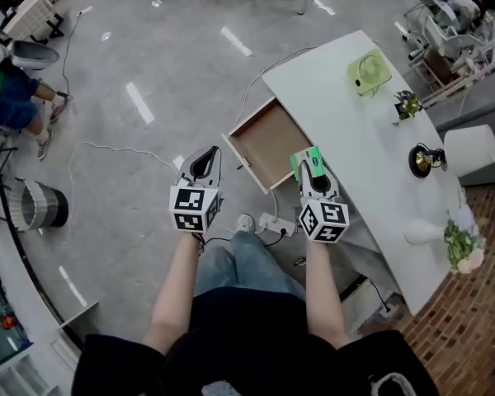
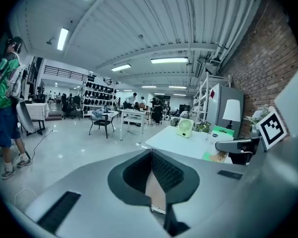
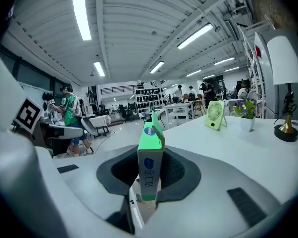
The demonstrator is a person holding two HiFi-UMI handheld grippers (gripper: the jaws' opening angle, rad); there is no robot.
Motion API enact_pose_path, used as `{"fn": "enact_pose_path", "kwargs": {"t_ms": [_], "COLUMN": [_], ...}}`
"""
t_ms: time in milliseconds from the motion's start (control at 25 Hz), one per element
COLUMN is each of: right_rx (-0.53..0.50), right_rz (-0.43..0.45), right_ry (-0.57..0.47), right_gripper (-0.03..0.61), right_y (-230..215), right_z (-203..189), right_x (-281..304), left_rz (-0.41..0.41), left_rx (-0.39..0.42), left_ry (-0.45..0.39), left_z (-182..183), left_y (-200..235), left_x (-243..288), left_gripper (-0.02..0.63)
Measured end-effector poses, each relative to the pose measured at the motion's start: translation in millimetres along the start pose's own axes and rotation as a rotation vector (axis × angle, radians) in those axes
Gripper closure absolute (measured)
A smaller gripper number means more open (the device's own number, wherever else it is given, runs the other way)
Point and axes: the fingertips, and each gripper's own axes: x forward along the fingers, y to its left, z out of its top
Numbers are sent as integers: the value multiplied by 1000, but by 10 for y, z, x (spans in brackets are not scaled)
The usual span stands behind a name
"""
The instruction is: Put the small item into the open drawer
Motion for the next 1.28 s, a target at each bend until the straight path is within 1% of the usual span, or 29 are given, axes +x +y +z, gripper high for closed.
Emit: {"fn": "enact_pose_path", "kwargs": {"t_ms": [320,440,600,800,920,1080,1280], "right_rx": [-42,-39,-6,24,47,121,154], "right_rz": [-16,-33,-71,-111,-122,-123,-132], "right_ry": [110,152,194,249,291,367,457], "right_gripper": [497,497,497,497,497,497,495], "right_y": [-14,-61,-144,-284,-358,-447,-594], "right_z": [-297,-506,-889,-1473,-1783,-2200,-2645], "right_x": [579,831,1235,1805,2058,2322,2590], "left_rz": [-61,-94,-126,-150,-167,-184,-193], "left_rx": [13,16,21,25,14,-3,-26], "left_ry": [71,100,129,178,194,202,216], "left_z": [-102,-237,-503,-993,-1237,-1514,-1786], "left_y": [84,115,194,274,260,226,202], "left_x": [670,961,1349,1811,1998,2200,2390], "left_gripper": [591,591,591,591,591,591,591]}}
